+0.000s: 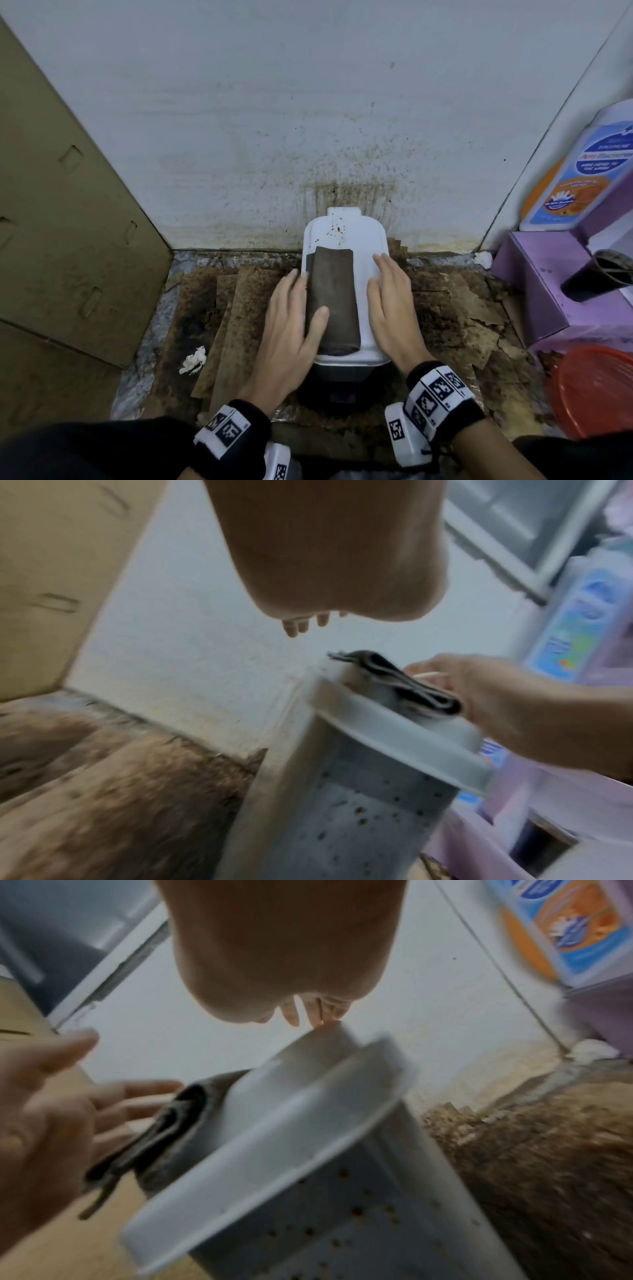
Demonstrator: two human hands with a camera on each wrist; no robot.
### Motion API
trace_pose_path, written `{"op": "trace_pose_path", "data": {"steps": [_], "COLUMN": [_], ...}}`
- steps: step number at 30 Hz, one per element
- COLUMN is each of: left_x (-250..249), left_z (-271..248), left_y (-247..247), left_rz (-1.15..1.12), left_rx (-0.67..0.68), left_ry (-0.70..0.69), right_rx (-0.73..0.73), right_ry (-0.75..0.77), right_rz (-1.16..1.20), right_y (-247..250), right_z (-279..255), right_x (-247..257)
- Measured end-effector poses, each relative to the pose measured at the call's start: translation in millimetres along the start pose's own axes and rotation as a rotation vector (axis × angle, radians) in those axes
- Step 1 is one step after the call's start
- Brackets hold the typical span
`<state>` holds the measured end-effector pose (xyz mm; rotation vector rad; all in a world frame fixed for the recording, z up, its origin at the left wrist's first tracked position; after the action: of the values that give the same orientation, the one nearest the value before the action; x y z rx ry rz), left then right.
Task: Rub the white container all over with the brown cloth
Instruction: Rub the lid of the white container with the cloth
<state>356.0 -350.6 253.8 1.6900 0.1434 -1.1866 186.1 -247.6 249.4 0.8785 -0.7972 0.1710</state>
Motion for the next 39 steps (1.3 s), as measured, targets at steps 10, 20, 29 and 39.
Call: {"op": "trace_pose_path", "data": {"steps": [10, 20, 29, 39], "left_x": [-26.0, -11.8, -10.4, -3.5], "left_z": [25.2, 3.3, 11.6, 68.4], "left_y": [-60.7, -44.8, -33.9, -14.4], "left_rz": [0.574, 0.396, 0.226, 0.101], "left_rx": [0.033, 0.081, 0.218, 0.429], "left_ry": [-0.060, 0.010, 0.066, 0.062], "right_rx": [0.113, 0.119, 0.131, 0.134], "right_ry": [-0.076, -0.167, -0.166, -0.157], "right_rz": [-0.091, 0.048, 0.056, 0.045], "right_y": [-7.7, -7.7, -9.1, -10.9], "right_z": [-13.8, -16.8, -17.9, -16.6], "right_x": [-24.7, -22.6, -19.4, -23.0]}}
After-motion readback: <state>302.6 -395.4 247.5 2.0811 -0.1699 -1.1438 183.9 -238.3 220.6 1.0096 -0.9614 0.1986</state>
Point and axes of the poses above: each hand's wrist, its own z-axis towards the middle knuckle, its own y-axis out of the back of the hand, x = y × z, the point moved 4 cm from there along z, towards the middle knuckle, and after that the axes turned 15 degrees about y, right-handed, at the moved point
